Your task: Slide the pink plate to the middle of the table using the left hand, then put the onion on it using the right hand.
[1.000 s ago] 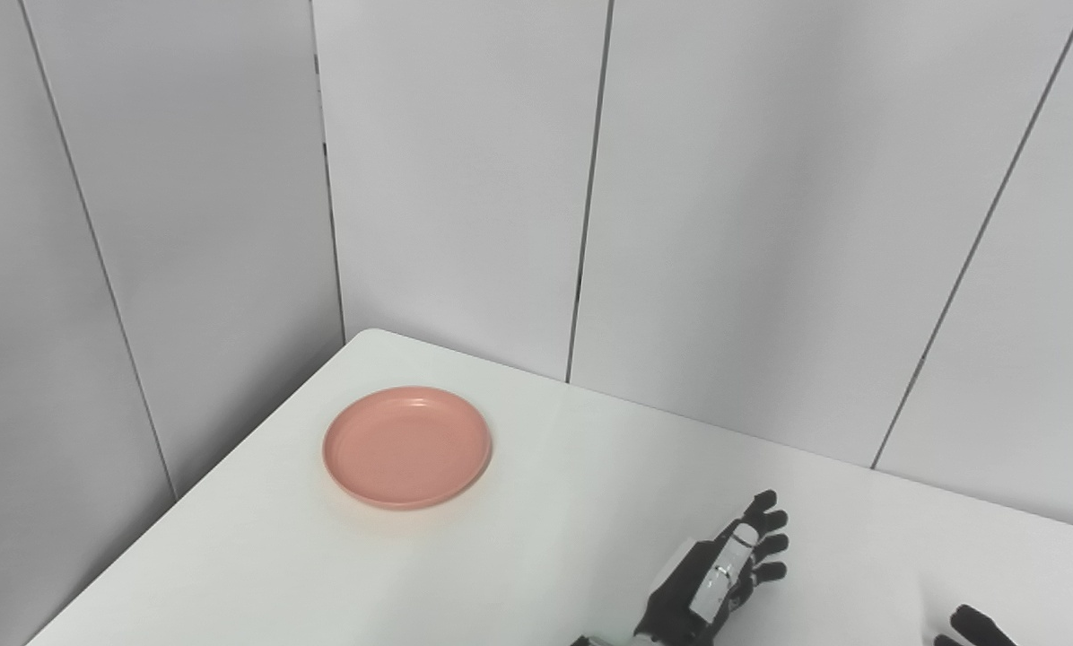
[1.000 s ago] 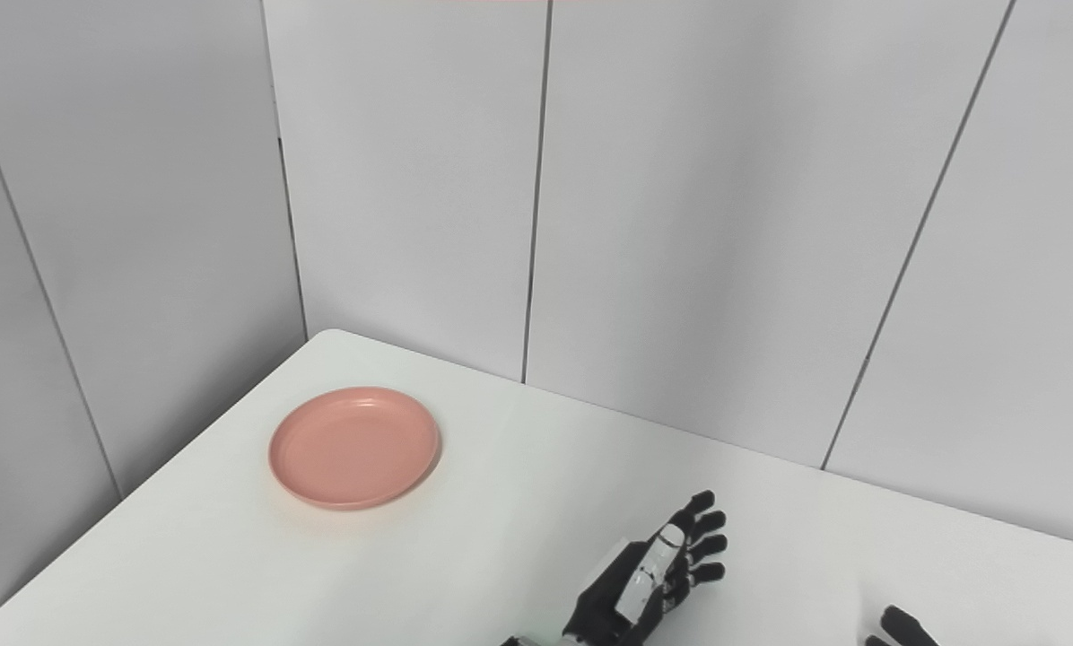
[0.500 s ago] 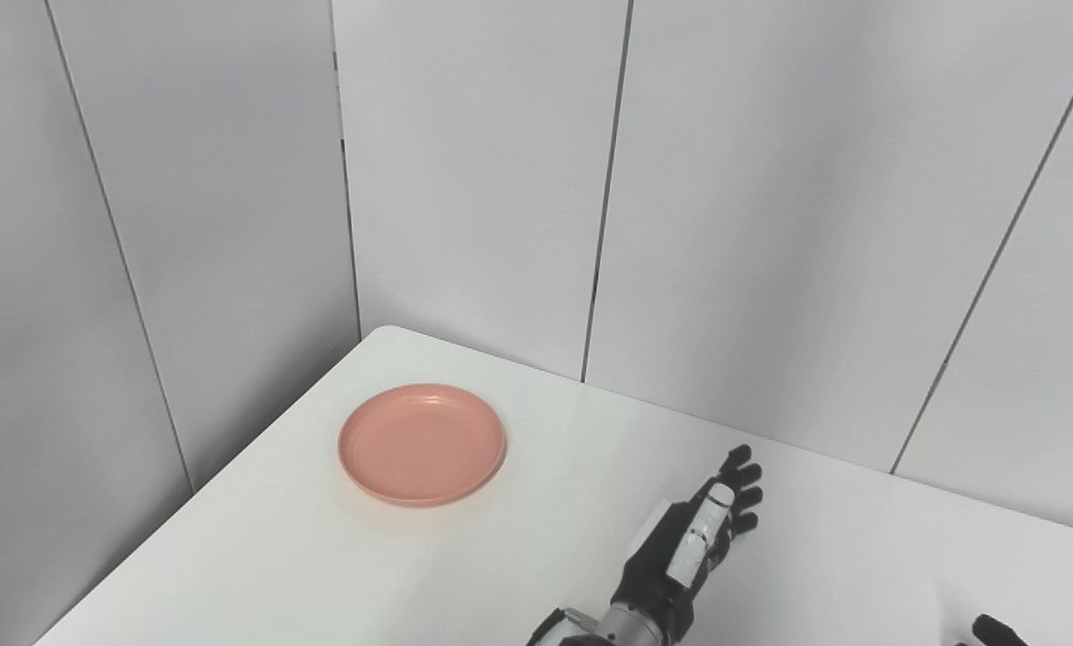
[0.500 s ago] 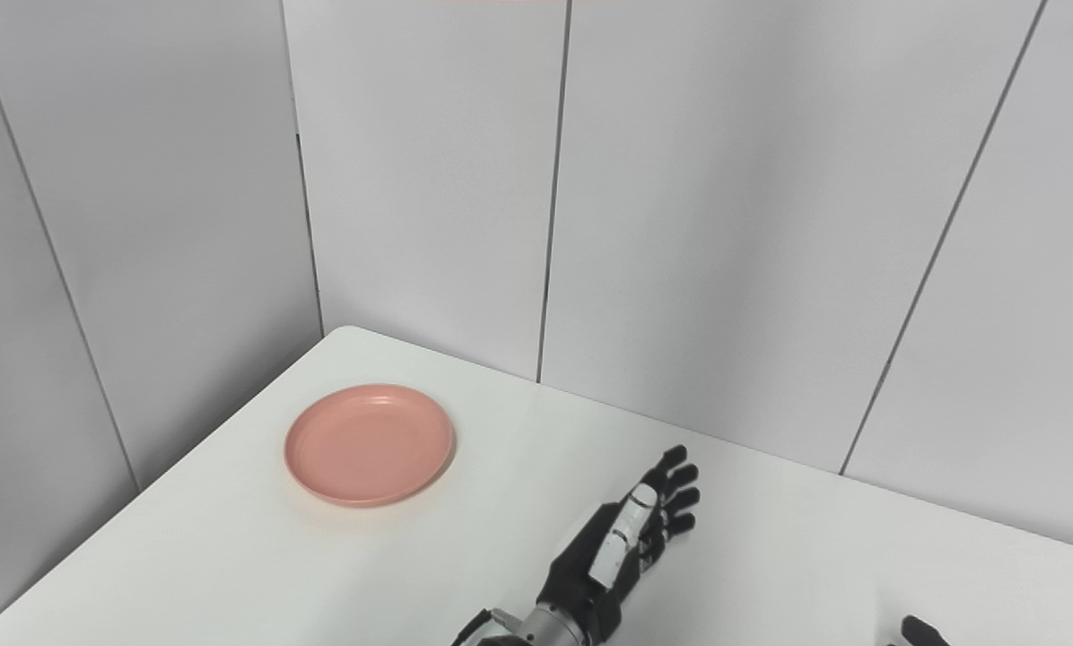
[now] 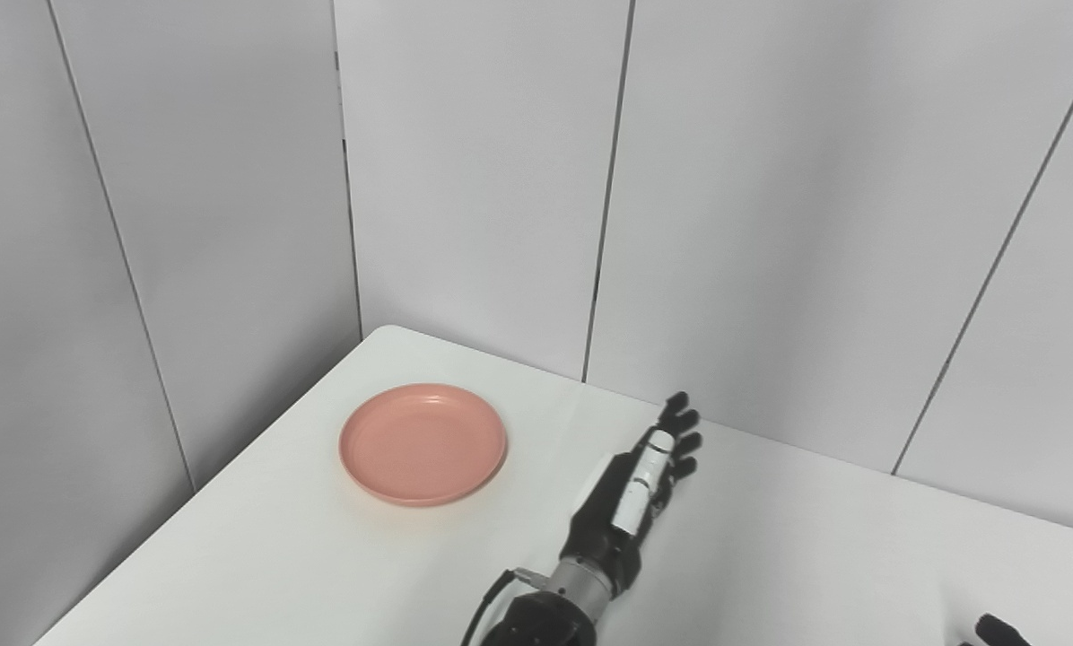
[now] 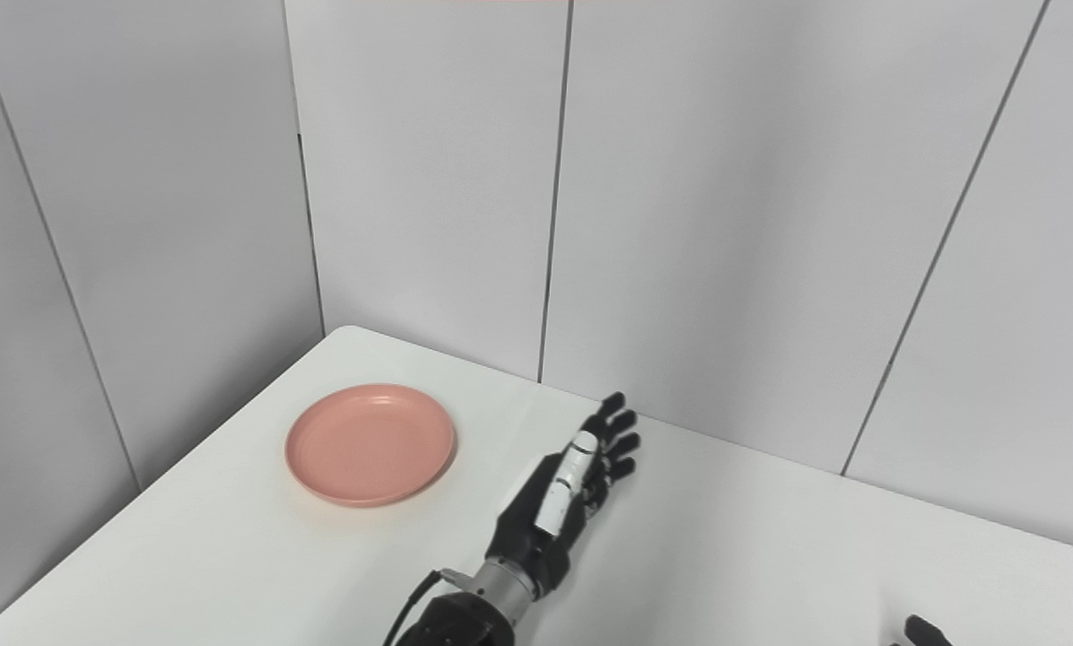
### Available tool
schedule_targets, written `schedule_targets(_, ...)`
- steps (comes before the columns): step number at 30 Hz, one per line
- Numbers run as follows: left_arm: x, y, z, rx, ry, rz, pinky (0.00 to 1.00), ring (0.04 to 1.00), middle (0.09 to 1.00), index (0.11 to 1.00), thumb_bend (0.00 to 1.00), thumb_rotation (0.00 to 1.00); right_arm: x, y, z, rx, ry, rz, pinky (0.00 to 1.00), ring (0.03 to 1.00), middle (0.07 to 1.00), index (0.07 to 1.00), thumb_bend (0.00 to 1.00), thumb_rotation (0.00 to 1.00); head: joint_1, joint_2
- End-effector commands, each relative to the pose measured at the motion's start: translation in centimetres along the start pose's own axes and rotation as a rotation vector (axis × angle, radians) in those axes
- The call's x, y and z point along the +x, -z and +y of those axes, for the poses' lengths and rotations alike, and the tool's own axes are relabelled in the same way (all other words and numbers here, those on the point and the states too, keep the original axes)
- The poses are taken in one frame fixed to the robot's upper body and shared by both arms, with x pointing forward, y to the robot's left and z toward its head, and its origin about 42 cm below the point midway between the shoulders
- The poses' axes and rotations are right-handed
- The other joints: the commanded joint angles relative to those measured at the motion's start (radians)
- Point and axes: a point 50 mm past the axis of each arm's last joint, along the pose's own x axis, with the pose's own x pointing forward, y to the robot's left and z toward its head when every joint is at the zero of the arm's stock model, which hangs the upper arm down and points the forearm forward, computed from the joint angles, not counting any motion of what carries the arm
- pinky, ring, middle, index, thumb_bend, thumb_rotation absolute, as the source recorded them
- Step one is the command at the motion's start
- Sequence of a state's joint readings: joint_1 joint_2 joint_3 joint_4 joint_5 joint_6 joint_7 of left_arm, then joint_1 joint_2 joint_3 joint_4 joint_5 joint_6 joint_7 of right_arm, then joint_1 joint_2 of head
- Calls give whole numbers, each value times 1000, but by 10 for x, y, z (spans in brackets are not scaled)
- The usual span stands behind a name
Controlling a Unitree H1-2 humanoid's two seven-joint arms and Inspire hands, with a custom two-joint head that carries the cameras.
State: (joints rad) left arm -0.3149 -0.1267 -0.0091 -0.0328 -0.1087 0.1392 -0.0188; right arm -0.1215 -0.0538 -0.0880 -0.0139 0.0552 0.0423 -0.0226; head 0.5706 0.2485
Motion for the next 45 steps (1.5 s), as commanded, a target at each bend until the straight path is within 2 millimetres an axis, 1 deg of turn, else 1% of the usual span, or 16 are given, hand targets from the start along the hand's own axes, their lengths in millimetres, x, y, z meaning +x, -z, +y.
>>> schedule_targets(1,12,-29,-3,-4,23,-109,973,975,989,975,483,1000,-2,7,0,6,15,22,326,750,802,732,699,891,-1,-1)
schedule_targets(4,13,-38,8,3,5,-135,977,977,989,975,483,1000,-2,8,0,5,12,18,298,747,800,728,715,882,0,-4)
schedule_targets(5,13,-40,11,6,0,-141,979,981,992,975,490,1000,-2,9,0,4,10,17,314,762,813,743,732,887,0,-4)
schedule_targets(10,15,-51,27,15,-39,-178,971,972,985,964,487,1000,-1,10,-1,2,3,14,323,777,825,753,767,890,2,-7)
schedule_targets(13,16,-57,37,23,-70,-200,972,975,986,963,479,1000,-1,11,-2,-3,4,15,349,790,834,765,796,897,2,-7)
schedule_targets(18,19,-71,54,26,-112,-243,997,994,998,974,475,1000,0,11,-2,-8,5,17,361,813,852,787,808,905,9,-9)
schedule_targets(24,20,-88,73,47,-154,-293,978,975,985,969,472,1000,2,11,-2,-9,8,25,339,828,862,794,848,900,15,-11)
schedule_targets(26,21,-92,79,49,-162,-311,973,977,987,969,472,1000,2,10,-2,-7,8,28,318,831,864,796,853,901,15,-11)
schedule_targets(27,21,-93,82,51,-164,-319,980,986,993,975,465,1000,2,10,-2,-5,8,29,282,833,865,795,859,897,15,-11)
schedule_targets(28,21,-95,86,55,-172,-324,983,989,996,977,463,1000,2,10,-2,-7,7,30,268,834,865,794,861,896,15,-11)
schedule_targets(29,21,-97,89,58,-178,-327,984,993,998,980,468,1000,2,11,-2,-9,7,30,297,835,866,797,865,896,15,-11)
schedule_targets(31,20,-100,96,61,-206,-333,996,995,999,985,472,1000,2,11,-2,-11,6,30,321,839,870,802,872,897,15,-11)
schedule_targets(36,18,-113,114,76,-276,-361,999,995,998,988,454,1000,1,13,-3,-21,-1,31,344,850,880,815,907,907,20,-11)
schedule_targets(38,18,-116,121,80,-292,-367,1000,999,1000,985,445,1000,1,14,-3,-19,-1,28,345,852,880,816,907,905,20,-11)
schedule_targets(43,15,-125,136,81,-347,-385,1000,1000,1000,980,430,1000,1,12,-2,-25,-2,28,379,853,882,820,934,918,25,-13)
schedule_targets(45,14,-128,141,89,-370,-392,1000,1000,1000,977,430,1000,1,11,-2,-23,-2,29,362,854,883,822,936,916,25,-13)
